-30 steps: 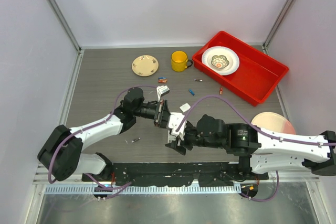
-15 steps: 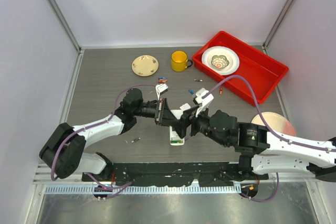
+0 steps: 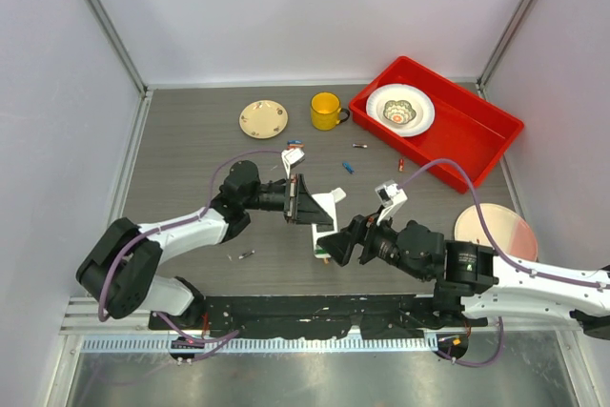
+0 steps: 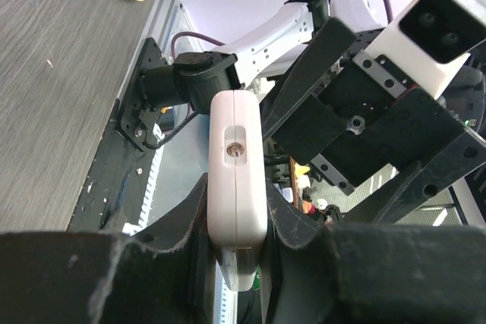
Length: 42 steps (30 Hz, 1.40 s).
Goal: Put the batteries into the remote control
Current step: Load the battery into the remote control.
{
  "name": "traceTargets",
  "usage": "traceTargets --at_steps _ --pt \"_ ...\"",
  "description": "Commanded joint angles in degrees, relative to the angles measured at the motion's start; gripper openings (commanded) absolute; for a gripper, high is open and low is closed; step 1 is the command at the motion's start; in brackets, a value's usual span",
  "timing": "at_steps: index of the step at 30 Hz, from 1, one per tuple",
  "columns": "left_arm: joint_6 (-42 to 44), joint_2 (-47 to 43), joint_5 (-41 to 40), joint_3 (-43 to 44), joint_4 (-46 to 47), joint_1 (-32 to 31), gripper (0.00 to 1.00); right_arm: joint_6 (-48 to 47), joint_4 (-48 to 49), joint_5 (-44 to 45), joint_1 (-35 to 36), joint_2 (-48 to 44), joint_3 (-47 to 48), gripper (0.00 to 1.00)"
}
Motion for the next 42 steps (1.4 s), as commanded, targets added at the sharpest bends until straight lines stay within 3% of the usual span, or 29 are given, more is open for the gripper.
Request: traceTargets --at_steps 1,10,23,42 --pt "-0.99 1.04 -1.19 1.97 5.72 -0.04 0.0 5.29 6.0 -2.54 0.04 -0.91 -2.23 0.88" --pt "-2.75 1.75 -1.37 1.97 8.19 -0.04 0.0 4.68 5.39 -4.13 0.04 3.22 -1.26 0.88" --pt "-2.66 1.22 -1.19 1.45 8.19 -0.04 0.0 5.73 5.48 -1.93 0.04 0.24 -2.84 0.87" --pt "-2.4 0.25 -1.19 1.27 7.48 0.05 0.0 5.29 3.72 -2.63 0.04 2.52 -1.61 0.7"
